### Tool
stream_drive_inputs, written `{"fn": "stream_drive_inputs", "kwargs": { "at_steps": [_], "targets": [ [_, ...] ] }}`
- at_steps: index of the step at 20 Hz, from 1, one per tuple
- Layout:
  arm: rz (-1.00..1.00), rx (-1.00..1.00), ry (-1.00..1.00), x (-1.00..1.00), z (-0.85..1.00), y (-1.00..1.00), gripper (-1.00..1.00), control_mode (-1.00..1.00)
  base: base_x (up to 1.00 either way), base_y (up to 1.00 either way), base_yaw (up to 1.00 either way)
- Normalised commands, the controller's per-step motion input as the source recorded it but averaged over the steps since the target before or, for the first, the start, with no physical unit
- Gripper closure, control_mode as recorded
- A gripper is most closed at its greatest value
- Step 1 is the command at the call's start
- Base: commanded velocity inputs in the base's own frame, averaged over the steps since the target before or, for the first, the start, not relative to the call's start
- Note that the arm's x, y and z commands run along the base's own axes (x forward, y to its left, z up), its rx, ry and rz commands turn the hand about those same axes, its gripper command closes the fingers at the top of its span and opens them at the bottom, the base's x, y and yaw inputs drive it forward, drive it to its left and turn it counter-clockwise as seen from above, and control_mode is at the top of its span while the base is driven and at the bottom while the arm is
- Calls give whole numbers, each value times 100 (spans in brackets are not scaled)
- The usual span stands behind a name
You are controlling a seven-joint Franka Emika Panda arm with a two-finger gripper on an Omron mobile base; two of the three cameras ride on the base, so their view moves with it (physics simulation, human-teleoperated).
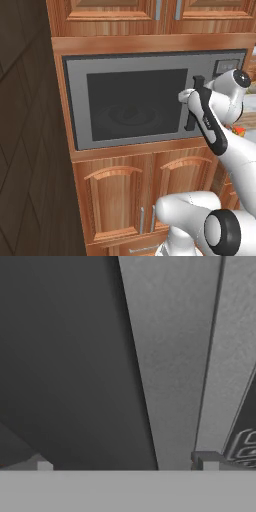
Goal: Retrieve the reheated potato from the microwave, then place the potato, cheese, and condiment on the cutting board.
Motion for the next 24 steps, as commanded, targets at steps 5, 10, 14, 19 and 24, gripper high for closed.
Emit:
{"fn": "stream_drive_inputs", "kwargs": {
  "at_steps": [5, 10, 14, 19, 24],
  "targets": [
    [2, 0, -10, 28, -24, 10, -100, -100, 0, 0, 0],
    [6, 5, -5, 33, -22, 12, 100, -100, 0, 0, 0],
    [9, 15, 1, 34, 0, 11, 100, -100, 0, 0, 0],
    [6, 9, 0, -24, 0, 19, 100, -100, 0, 0, 0],
    [0, 4, 0, -56, 0, 18, 100, -100, 0, 0, 0]
  ]
}}
